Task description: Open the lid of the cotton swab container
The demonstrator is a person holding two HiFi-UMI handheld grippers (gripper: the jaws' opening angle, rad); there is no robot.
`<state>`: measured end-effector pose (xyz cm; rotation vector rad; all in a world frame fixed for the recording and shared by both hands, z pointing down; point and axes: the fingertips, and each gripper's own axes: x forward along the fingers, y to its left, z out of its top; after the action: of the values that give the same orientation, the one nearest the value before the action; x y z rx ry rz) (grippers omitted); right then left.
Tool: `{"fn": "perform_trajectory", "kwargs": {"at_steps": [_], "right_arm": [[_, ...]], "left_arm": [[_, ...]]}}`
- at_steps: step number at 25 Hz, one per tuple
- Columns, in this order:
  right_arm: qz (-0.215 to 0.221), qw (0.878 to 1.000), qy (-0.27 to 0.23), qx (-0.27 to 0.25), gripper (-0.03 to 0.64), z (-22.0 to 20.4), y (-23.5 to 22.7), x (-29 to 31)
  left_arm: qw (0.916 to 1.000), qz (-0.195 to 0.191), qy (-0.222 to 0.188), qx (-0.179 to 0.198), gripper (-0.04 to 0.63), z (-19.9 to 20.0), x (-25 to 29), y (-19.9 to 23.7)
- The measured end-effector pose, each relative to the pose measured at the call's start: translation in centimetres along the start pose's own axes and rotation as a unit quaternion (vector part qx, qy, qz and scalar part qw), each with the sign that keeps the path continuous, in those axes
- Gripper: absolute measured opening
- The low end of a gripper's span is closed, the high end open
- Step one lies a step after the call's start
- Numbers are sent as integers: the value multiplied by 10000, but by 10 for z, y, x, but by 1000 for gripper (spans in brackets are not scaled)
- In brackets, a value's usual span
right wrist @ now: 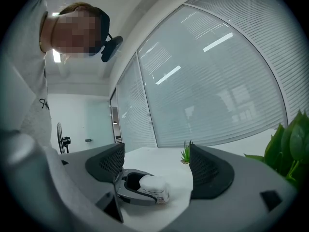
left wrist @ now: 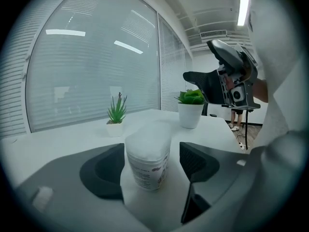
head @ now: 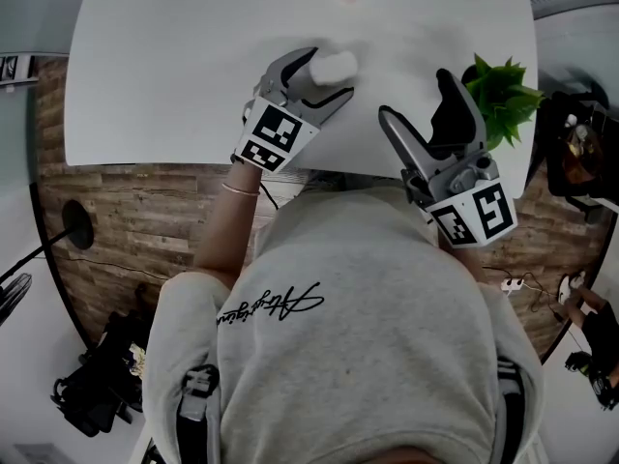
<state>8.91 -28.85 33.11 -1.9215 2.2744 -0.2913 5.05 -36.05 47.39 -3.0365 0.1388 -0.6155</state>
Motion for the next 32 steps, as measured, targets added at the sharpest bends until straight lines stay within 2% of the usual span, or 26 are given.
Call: {"fn": "perform_trajectory", "kwargs": {"at_steps": [8,13,20,32], "right_arm": [[-11,10000,11,44,405,1,-1,0],[-1,10000,14,51,403,0,-1,1],[-55,10000,39,66,403,-2,-1,-1],[7,10000,63,61,399,-3,6,-2]], "left_arm": [[9994,-251,227,3,335,-3,8,-5],[9989,-280,381,-72,303,-7,13,-4],[9989,-200,384,-203,253,-8,12,1],[9990,-221,354,-131,252,-6,12,-2]]}}
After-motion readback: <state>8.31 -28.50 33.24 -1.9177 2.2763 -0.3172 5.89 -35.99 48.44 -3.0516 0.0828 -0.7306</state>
